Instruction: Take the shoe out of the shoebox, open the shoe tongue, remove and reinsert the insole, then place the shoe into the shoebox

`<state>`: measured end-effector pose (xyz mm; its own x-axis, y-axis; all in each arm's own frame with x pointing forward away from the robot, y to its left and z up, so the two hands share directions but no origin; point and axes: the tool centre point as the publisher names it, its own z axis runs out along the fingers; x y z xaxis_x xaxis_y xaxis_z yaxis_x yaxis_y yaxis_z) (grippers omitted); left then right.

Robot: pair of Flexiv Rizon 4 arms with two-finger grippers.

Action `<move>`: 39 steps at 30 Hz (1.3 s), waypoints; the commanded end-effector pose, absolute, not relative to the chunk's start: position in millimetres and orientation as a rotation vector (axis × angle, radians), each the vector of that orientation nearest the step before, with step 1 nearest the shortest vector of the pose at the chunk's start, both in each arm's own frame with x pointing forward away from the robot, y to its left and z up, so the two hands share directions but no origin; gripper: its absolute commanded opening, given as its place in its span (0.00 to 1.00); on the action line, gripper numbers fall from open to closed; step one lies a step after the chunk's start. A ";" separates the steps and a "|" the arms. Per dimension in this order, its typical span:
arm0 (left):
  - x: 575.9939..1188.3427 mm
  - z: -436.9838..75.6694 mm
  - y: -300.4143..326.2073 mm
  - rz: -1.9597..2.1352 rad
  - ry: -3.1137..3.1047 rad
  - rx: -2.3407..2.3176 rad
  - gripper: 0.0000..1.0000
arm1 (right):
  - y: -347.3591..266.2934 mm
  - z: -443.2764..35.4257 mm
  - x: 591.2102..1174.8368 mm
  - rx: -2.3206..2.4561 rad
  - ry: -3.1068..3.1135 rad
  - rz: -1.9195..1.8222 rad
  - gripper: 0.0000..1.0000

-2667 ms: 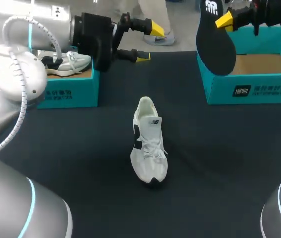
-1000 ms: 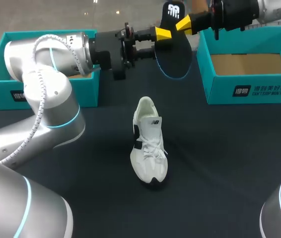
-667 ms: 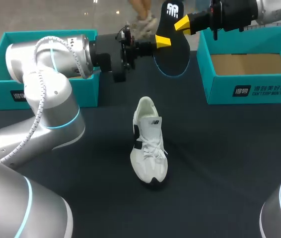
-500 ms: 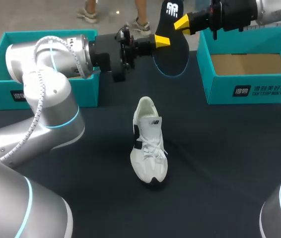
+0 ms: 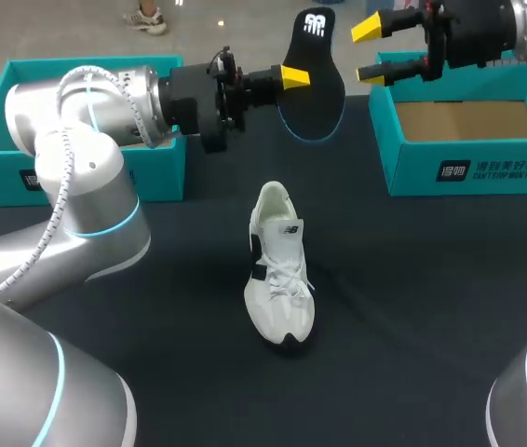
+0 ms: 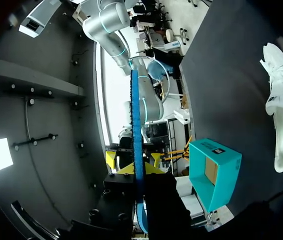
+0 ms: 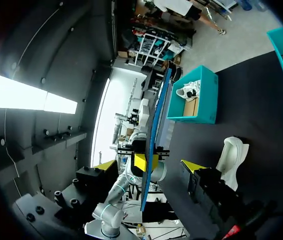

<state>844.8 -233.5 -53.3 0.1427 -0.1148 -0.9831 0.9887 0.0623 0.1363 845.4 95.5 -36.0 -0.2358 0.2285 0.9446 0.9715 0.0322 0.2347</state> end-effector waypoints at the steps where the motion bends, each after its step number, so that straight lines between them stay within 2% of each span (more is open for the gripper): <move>1: 843.2 -53.3 -227.9 -1.129 1.040 1.154 0.00 | 80.4 -38.4 823.0 -1.288 -1.543 -1.307 1.00; 16: 834.2 -51.8 -221.2 -1.152 1.025 1.170 0.00 | 45.8 -53.4 818.0 -1.381 -1.496 -1.323 1.00; 39: 834.0 -52.6 -220.4 -1.149 1.039 1.172 0.00 | 45.8 -53.4 818.0 -1.381 -1.496 -1.323 1.00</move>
